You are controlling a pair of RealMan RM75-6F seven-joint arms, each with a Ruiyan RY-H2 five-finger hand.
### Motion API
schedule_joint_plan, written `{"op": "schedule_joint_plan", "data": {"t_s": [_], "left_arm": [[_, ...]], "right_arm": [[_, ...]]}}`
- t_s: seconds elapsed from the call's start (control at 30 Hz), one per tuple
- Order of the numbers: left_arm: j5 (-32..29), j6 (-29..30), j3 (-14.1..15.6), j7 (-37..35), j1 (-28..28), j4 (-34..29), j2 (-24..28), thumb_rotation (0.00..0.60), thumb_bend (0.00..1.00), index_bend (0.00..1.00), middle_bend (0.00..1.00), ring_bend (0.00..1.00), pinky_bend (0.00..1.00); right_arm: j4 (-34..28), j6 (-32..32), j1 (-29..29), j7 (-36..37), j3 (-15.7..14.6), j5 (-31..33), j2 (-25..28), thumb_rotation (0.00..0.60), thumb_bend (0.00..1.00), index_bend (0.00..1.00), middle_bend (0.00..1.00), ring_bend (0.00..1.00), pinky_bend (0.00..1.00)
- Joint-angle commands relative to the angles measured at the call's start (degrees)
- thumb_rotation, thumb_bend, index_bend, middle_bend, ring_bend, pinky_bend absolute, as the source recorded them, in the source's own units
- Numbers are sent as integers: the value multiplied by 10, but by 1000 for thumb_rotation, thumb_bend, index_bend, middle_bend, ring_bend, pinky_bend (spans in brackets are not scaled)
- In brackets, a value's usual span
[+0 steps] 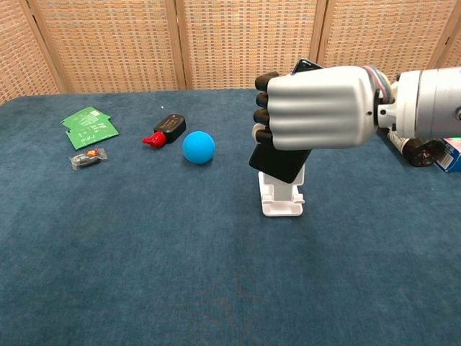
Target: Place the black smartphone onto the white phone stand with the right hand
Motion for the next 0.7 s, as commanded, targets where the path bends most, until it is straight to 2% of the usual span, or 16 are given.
{"op": "schedule_joint_plan", "data": {"t_s": [0.03,0.23,0.7], "left_arm": [[-1,-1,0,0,0,0,0,600,0,0,0,0,0],[-4,-4,0,0,-2,1,-1,600,0,0,0,0,0],[-7,-13,2,-7,-5,3,1,600,0,0,0,0,0]], "right_arm": [[14,-4,-1,-31,-13,-14,-6,600,382,586,588,593,347],[25,-9,-1,-52,-23,-22,-14,600,383,593,585,587,295],[24,-50,4,-92,-26,-3,-32,600,385,598,576,554,284]]}}
